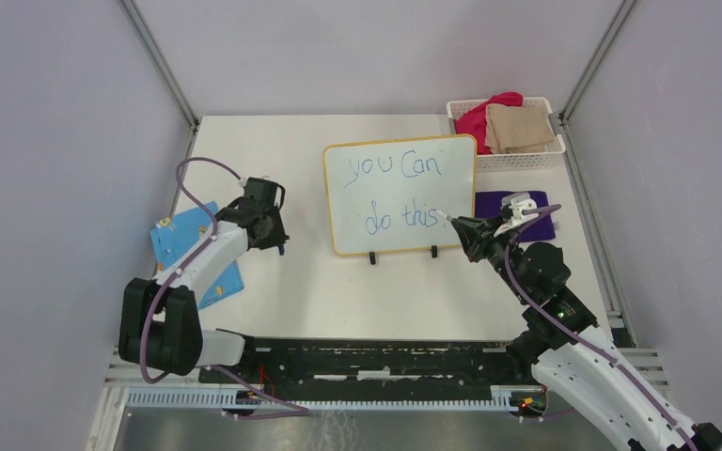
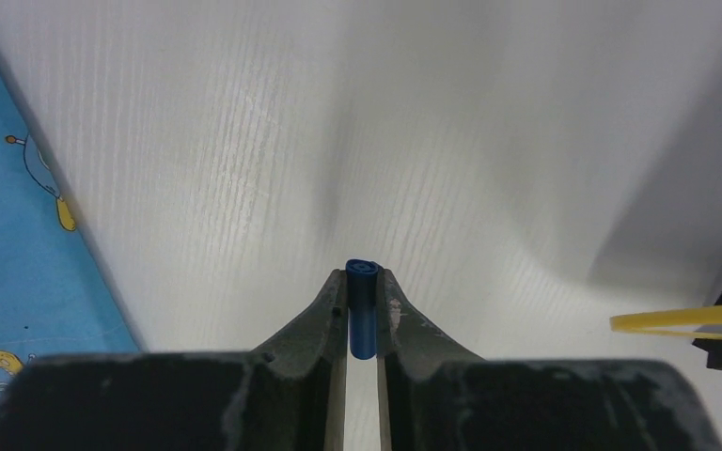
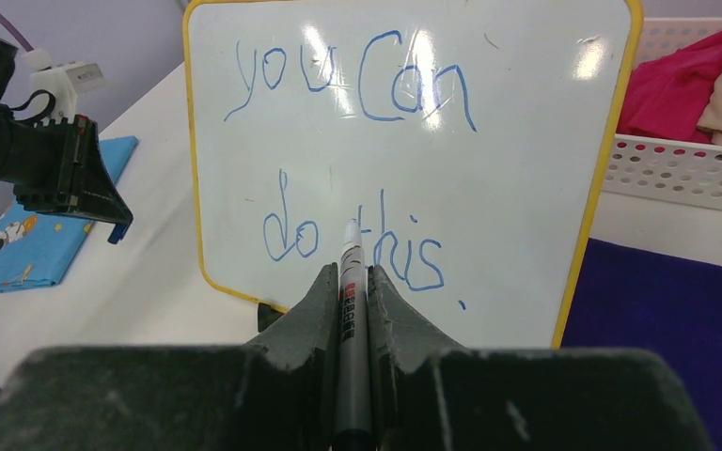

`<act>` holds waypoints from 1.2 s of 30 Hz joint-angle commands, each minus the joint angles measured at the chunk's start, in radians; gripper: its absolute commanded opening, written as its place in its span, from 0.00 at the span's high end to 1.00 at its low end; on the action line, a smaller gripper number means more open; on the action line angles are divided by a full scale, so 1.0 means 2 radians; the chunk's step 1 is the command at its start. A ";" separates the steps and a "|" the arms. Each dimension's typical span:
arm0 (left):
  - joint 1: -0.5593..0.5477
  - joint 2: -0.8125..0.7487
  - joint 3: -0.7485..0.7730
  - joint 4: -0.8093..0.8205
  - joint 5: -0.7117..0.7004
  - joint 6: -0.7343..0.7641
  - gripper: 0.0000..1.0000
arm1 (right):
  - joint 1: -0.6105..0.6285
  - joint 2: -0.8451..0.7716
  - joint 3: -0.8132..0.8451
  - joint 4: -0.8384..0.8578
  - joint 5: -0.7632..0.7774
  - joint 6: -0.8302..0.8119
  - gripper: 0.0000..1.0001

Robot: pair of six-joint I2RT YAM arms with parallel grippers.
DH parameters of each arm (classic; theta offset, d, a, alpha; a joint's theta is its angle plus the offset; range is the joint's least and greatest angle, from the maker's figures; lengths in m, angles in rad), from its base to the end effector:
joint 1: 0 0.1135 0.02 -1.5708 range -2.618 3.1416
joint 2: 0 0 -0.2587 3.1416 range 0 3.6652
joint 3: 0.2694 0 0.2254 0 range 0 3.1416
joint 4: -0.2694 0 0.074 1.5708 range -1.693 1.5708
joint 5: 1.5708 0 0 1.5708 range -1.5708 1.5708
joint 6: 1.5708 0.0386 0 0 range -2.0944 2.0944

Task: Write a sentence on the whiteboard
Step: Close the whiteboard marker at the center of the board.

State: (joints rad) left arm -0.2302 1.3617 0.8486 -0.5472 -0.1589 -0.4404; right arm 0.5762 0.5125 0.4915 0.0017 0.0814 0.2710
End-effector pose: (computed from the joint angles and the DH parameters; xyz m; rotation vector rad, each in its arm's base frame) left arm 0.2349 -0.0488 0.2144 -0.3276 2.5887 -0.0279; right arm 0.1069 0.0657 0.2936 -0.1824 1.6116 0.5933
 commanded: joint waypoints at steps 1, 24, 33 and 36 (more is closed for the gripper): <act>0.002 -0.060 0.005 -0.007 0.009 -0.036 0.98 | 0.003 0.002 0.022 0.020 -0.015 -0.006 1.00; 0.001 -0.317 0.013 0.288 0.253 -0.264 0.98 | 0.246 0.142 0.127 0.276 0.054 -0.079 1.00; -0.002 -0.355 -0.045 0.484 0.271 -0.398 0.98 | 0.451 0.190 0.081 0.485 0.251 -0.355 1.00; -0.005 -0.358 -0.049 0.515 0.269 -0.430 0.98 | 0.496 0.223 0.075 0.566 0.283 -0.443 1.00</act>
State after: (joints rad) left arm -0.2325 0.6632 0.7563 0.2661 0.3500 -1.1328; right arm 1.4765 0.8959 0.6559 0.8207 0.4610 -0.2775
